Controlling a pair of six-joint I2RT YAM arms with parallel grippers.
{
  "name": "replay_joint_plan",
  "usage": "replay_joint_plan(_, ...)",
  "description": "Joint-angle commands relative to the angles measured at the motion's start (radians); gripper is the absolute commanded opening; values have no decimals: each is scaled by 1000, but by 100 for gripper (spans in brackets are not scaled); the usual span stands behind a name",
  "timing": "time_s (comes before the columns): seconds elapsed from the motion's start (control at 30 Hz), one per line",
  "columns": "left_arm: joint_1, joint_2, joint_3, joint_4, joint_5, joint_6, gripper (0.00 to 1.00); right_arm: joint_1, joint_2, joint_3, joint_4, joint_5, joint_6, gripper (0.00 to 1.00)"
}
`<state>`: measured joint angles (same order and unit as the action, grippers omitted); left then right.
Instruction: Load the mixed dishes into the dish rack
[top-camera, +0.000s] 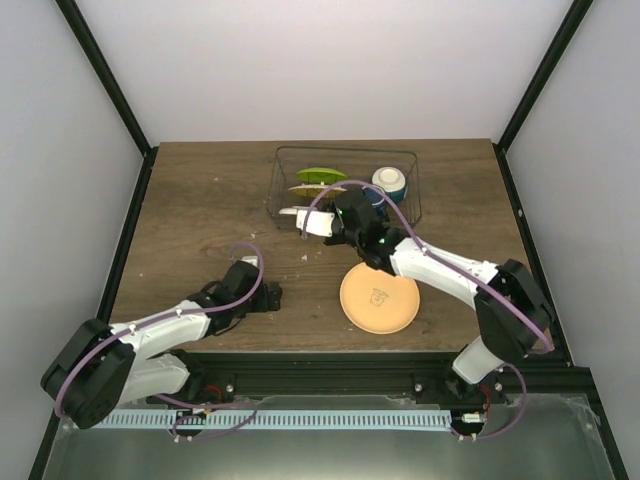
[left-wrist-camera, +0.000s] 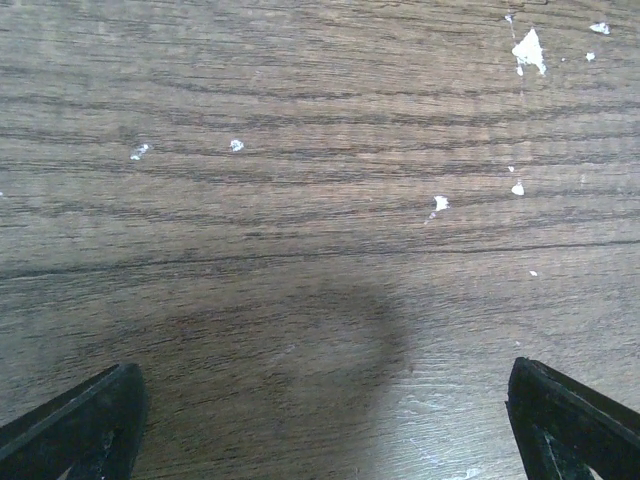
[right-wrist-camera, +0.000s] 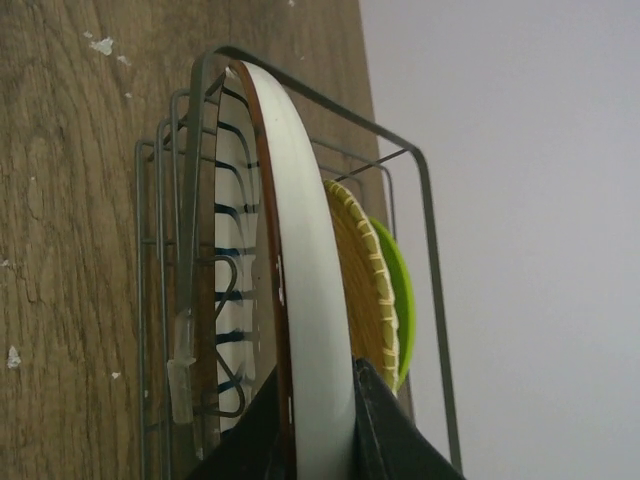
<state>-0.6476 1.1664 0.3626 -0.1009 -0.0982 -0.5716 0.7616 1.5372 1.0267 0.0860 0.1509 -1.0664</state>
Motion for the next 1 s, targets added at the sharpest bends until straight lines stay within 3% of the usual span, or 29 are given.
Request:
replay_joint_plan(0.0,7,14,10,20,19,9,100,-39,43,164,-98,-23,52,1)
replay_joint_plan(0.23,7,16,17,17,35,12,100,-97,111,263,-167,-56,82,5)
replay_joint_plan(0.5,8,23,26,7,46,12,100,-131,127,287,-144,-49,79,19)
replay_joint_plan(0.97,8,38,38,-1,48,13,100,-161,150,293,-145,-75,90,26)
